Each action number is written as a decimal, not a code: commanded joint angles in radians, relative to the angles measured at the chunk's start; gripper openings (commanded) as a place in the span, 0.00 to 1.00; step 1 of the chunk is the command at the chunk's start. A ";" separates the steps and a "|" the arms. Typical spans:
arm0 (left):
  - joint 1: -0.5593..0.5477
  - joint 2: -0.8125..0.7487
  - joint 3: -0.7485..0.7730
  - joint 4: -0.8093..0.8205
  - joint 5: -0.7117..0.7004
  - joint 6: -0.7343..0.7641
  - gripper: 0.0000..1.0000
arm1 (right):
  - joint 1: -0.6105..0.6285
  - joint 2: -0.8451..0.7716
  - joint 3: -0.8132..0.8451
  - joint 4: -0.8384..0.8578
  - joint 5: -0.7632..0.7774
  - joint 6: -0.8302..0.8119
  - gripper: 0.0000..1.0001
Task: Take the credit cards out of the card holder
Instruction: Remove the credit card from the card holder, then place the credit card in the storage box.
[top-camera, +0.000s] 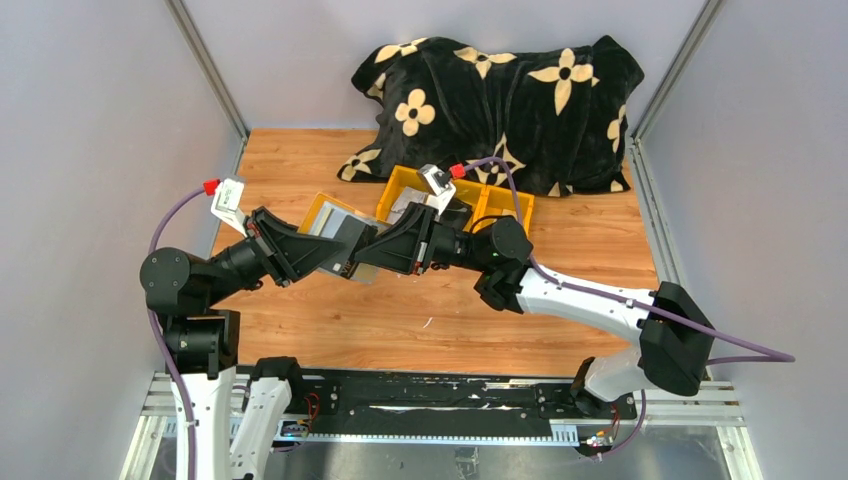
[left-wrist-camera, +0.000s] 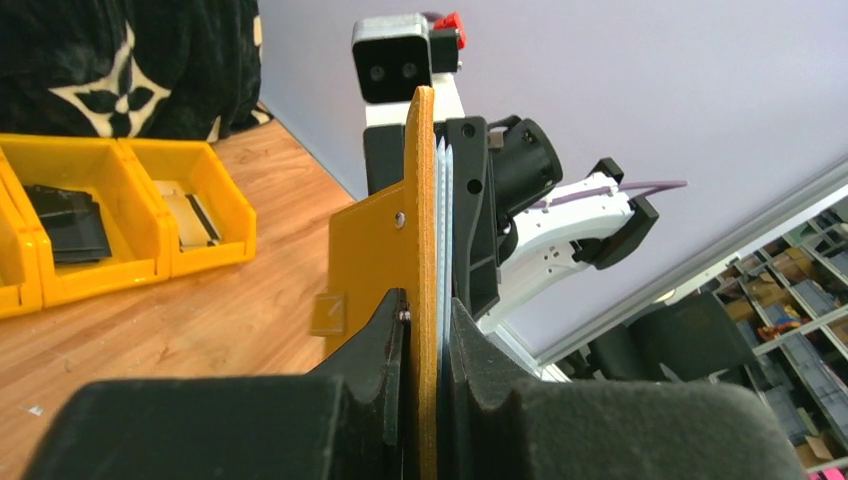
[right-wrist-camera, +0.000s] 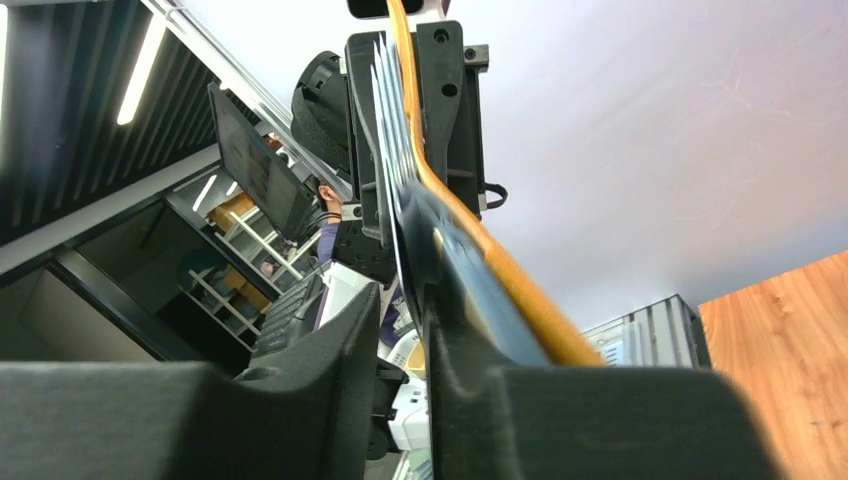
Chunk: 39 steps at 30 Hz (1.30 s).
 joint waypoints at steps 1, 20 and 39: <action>-0.005 -0.012 0.039 -0.034 0.026 0.038 0.02 | -0.009 0.000 0.030 0.052 -0.004 0.003 0.18; -0.004 0.024 0.116 -0.083 0.020 0.112 0.07 | -0.197 -0.167 -0.175 -0.076 -0.127 -0.019 0.00; -0.005 0.022 0.176 -0.285 -0.027 0.348 0.06 | -0.597 0.192 0.269 -1.272 0.159 -0.710 0.00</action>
